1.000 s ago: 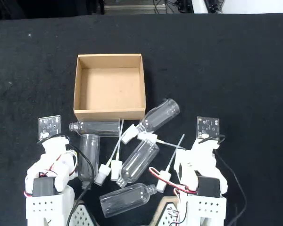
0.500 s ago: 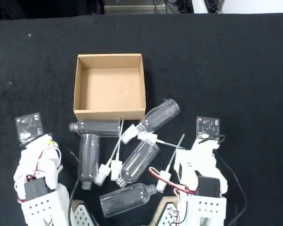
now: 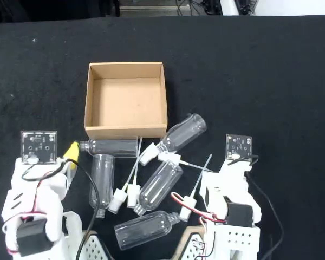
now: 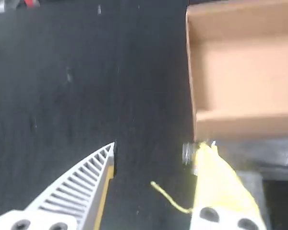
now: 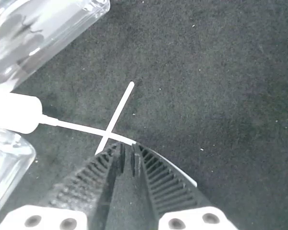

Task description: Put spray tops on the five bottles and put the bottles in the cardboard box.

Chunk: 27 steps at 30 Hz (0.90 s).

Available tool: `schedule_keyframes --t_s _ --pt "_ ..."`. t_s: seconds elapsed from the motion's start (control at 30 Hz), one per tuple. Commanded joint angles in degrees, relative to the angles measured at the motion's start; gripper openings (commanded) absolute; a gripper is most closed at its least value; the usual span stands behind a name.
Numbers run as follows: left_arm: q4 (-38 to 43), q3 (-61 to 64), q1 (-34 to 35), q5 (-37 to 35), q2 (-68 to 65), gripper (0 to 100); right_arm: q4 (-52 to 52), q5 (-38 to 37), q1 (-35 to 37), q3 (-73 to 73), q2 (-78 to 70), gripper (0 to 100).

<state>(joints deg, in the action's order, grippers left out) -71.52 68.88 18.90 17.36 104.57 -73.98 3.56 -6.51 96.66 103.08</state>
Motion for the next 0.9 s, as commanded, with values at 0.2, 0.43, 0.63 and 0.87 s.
schedule_keyframes --t_s 0.2,0.43,0.63,0.87 --pt "1.4 -10.0 -1.9 -2.9 -19.5 28 -0.4 -0.2 -0.9 -0.2 5.5 1.1" --pt "-9.1 -20.8 -13.1 -9.8 -40.3 28 -0.4 -0.2 -0.9 -0.2 5.5 1.1" --pt "-10.7 -19.4 -17.9 -14.5 -50.9 37 -0.4 -0.2 -0.9 -0.2 5.5 1.1" --pt "-6.2 -12.5 -17.6 -14.0 -53.5 36 -0.4 -0.2 -0.9 -0.2 5.5 1.1"
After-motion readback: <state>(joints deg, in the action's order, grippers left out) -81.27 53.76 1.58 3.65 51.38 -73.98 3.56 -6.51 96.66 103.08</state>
